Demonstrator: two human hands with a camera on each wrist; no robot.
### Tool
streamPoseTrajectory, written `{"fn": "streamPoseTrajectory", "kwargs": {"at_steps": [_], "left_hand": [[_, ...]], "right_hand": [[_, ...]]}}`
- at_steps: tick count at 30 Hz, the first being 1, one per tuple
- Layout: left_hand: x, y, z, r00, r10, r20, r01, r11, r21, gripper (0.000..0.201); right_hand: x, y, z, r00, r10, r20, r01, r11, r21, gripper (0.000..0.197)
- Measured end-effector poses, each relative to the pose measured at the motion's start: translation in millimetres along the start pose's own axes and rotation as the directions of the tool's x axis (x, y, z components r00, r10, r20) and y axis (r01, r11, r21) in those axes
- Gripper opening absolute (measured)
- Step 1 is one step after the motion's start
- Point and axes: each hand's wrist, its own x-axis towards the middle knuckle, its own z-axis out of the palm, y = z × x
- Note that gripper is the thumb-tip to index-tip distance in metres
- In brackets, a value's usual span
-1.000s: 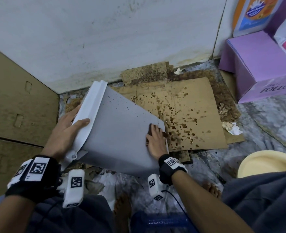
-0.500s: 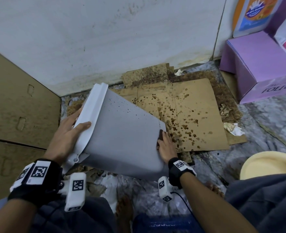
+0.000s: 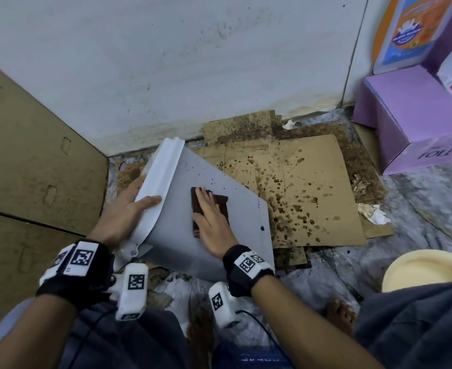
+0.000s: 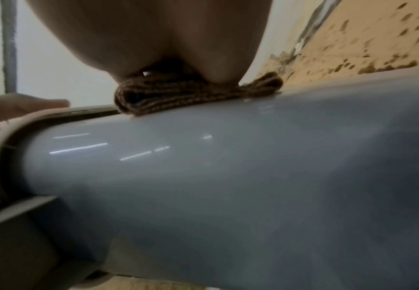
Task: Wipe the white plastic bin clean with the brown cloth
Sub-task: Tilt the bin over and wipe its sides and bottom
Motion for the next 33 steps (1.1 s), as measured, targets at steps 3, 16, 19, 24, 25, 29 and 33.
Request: {"fn": "streamPoseTrajectory", "kwargs": {"at_steps": [3, 16, 19, 24, 25, 29, 33], "left_hand": [[-1.1, 6.2, 11.5, 0.997, -0.045, -0.065, 0.048, 0.998, 0.042, 0.073], [-6.4, -22.8, 19.4, 0.999, -0.027, -0.037, 0.025, 0.998, -0.064, 0.071], [3.9, -18.4, 16.0, 0.997, -0.013, -0.074, 0.014, 1.0, 0.006, 0.068], [17.7, -18.0, 18.8, 0.992, -0.049, -0.119, 0.069, 0.982, 0.175, 0.069], [18.0, -16.7, 19.1, 0.992, -0.047, -0.114, 0.065, 0.985, 0.158, 0.07], [23.5, -23.1, 17.0, 0.997, 0.022, -0.074, -0.017, 0.997, 0.074, 0.073], [23.2, -30.8, 16.9, 0.999, 0.024, -0.034, -0.025, 1.0, -0.015, 0.078]], "right_hand": [[-4.2, -14.3, 16.1, 0.995, -0.086, 0.041, 0.086, 0.996, 0.015, 0.057], [20.1, 4.1, 46.5, 0.97, -0.243, 0.024, 0.24, 0.927, -0.289, 0.062], [24.3, 6.5, 42.0, 0.976, -0.205, -0.072, 0.2, 0.977, -0.074, 0.063], [26.0, 17.9, 40.1, 0.965, -0.253, -0.07, 0.226, 0.936, -0.272, 0.057], [27.4, 18.5, 41.7, 0.966, -0.249, -0.069, 0.214, 0.922, -0.322, 0.057], [39.6, 13.2, 46.9, 0.977, -0.198, -0.073, 0.164, 0.93, -0.33, 0.06], [60.1, 8.0, 43.2, 0.986, -0.14, -0.094, 0.106, 0.948, -0.3, 0.057]]}}
